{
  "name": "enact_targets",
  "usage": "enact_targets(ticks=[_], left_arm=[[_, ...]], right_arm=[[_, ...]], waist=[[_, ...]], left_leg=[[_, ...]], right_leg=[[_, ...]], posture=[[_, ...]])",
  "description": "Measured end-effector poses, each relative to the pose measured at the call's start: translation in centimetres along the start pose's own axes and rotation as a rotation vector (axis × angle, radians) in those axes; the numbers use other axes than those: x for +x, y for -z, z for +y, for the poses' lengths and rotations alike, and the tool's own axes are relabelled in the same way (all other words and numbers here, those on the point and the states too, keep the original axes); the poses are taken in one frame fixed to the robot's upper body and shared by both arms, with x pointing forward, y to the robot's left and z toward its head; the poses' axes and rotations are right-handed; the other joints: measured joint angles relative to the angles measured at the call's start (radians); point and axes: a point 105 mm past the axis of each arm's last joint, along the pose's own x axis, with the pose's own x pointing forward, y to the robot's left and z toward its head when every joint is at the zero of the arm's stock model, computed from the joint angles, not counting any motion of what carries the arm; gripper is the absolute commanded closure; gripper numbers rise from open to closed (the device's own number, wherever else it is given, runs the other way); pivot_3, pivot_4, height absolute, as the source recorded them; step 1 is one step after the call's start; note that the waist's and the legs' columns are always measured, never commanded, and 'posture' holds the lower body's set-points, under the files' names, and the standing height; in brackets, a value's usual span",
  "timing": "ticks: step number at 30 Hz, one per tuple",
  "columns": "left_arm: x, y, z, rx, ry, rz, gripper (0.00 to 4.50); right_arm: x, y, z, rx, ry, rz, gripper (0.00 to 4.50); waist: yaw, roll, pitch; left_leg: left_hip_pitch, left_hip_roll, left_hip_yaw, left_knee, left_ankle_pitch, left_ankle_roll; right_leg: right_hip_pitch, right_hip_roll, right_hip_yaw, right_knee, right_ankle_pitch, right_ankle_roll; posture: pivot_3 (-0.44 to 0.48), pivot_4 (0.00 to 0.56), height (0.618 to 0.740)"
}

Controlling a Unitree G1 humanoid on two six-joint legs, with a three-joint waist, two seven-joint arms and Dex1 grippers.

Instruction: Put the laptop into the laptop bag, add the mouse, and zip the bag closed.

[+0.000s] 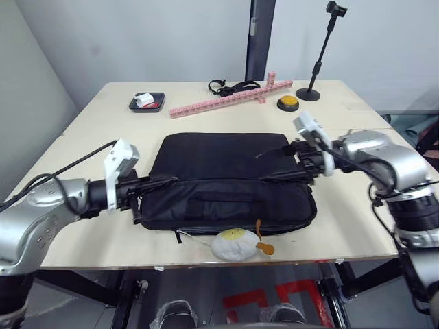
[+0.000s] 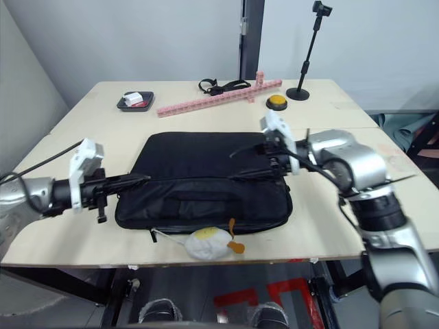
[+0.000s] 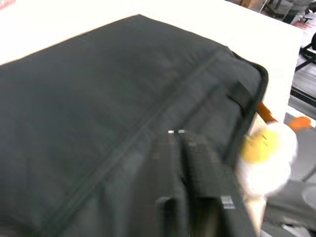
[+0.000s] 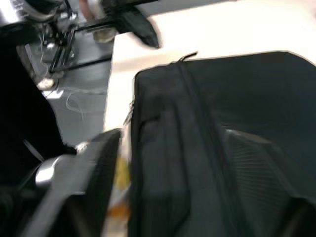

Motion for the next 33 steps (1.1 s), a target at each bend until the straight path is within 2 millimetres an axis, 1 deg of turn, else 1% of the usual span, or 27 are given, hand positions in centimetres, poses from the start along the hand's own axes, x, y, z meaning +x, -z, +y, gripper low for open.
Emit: enact_targets(ticks=[2, 3, 5, 9, 14, 17, 20, 21, 23, 25, 27, 30, 33], left_arm=[[0.9, -0.2, 0.3, 0.002, 0.017, -0.009, 4.50], [2.4, -0.7, 0.7, 0.010, 0.045, -0.031, 4.50], [4.0, -1.1, 1.1, 0.021, 0.074, -0.046, 4.50], [7.6, -1.3, 1.5, 0.050, 0.155, -0.053, 4.50], [11.2, -0.2, 2.3, 0.072, 0.204, -0.030, 4.50], [12.6, 0.9, 2.8, 0.081, 0.212, -0.003, 4.50], [13.4, 1.9, 3.3, 0.092, 0.216, 0.025, 4.50], [13.6, 1.9, 3.3, 0.103, 0.222, 0.026, 4.50], [13.8, 2.2, 3.4, 0.121, 0.230, 0.036, 4.50], [13.8, 2.6, 3.5, 0.128, 0.234, 0.046, 4.50], [13.8, 2.8, 3.7, 0.132, 0.234, 0.050, 4.50], [13.7, 3.0, 3.7, 0.127, 0.232, 0.050, 4.50], [13.6, 3.2, 3.8, 0.120, 0.226, 0.044, 4.50]], right_arm=[[-0.4, -0.1, 0.7, -0.007, -0.019, 0.023, 0.12], [-0.8, 0.1, 1.8, -0.018, -0.039, 0.064, 0.12], [-0.9, 0.3, 3.0, -0.038, -0.075, 0.106, 0.12], [-0.5, 1.7, 5.1, -0.078, -0.131, 0.183, 0.12], [0.9, 3.5, 6.4, -0.144, -0.174, 0.239, 0.12], [2.2, 3.9, 6.4, -0.203, -0.172, 0.241, 0.12], [3.5, 4.3, 6.3, -0.247, -0.182, 0.234, 0.12], [3.8, 4.4, 6.2, -0.261, -0.184, 0.233, 0.12], [4.7, 4.4, 6.0, -0.283, -0.187, 0.214, 0.12], [5.4, 4.8, 6.1, -0.306, -0.206, 0.211, 0.12], [5.8, 5.5, 5.9, -0.319, -0.210, 0.224, 0.12], [6.1, 6.3, 5.6, -0.362, -0.213, 0.257, 0.12], [7.0, 7.2, 5.1, -0.415, -0.226, 0.282, 0.12]], waist=[[-0.001, 0.000, 0.000], [0.003, 0.000, 0.000], [0.010, 0.000, 0.000], [0.019, -0.001, 0.000], [0.019, -0.001, 0.000], [0.018, -0.001, 0.000], [0.019, -0.001, 0.000], [0.021, -0.001, -0.001], [0.022, -0.002, -0.002], [0.023, -0.001, -0.003], [0.023, -0.001, -0.005], [0.021, -0.001, -0.008], [0.019, -0.001, -0.009]], left_leg=[[0.000, 0.000, 0.000, 0.002, 0.000, 0.000], [0.000, 0.000, 0.000, 0.003, 0.000, 0.000], [0.000, 0.000, 0.000, 0.005, 0.000, 0.001], [0.000, 0.000, 0.000, 0.008, 0.004, 0.007], [-0.001, 0.000, 0.000, 0.008, 0.005, 0.008], [-0.001, 0.000, 0.000, 0.008, 0.005, 0.009], [-0.001, 0.000, 0.000, 0.008, 0.005, 0.008], [-0.001, 0.000, 0.000, 0.008, 0.005, 0.008], [0.000, 0.000, 0.000, 0.009, 0.005, 0.008], [0.001, 0.000, 0.000, 0.009, 0.004, 0.007], [0.001, 0.000, 0.000, 0.010, 0.000, 0.001], [0.002, 0.000, -0.001, 0.010, 0.000, 0.000], [0.002, -0.001, -0.001, 0.010, 0.000, 0.000]], right_leg=[[0.000, 0.000, 0.001, 0.002, 0.000, 0.000], [0.000, 0.000, 0.001, 0.004, 0.000, 0.000], [0.001, 0.000, 0.002, 0.005, 0.000, 0.000], [0.001, 0.000, 0.003, 0.006, 0.000, 0.000], [0.001, 0.000, 0.003, 0.006, 0.001, 0.001], [0.001, 0.000, 0.003, 0.006, 0.001, 0.002], [0.001, 0.000, 0.003, 0.006, 0.002, 0.002], [0.002, 0.000, 0.003, 0.006, 0.002, 0.002], [0.003, -0.001, 0.003, 0.007, 0.002, 0.002], [0.003, -0.001, 0.003, 0.007, 0.002, 0.002], [0.004, -0.001, 0.004, 0.008, 0.002, 0.002], [0.004, -0.001, 0.004, 0.008, 0.002, 0.002], [0.004, -0.001, 0.004, 0.009, 0.002, 0.003]], posture=[[0.000, 0.150, 0.740], [0.000, 0.150, 0.740], [0.000, 0.150, 0.740], [0.000, 0.150, 0.740], [0.000, 0.150, 0.740], [0.000, 0.150, 0.740], [0.000, 0.150, 0.740], [0.000, 0.150, 0.740], [0.000, 0.150, 0.740], [0.000, 0.150, 0.740], [0.000, 0.150, 0.740], [0.000, 0.150, 0.740], [0.000, 0.150, 0.740]])
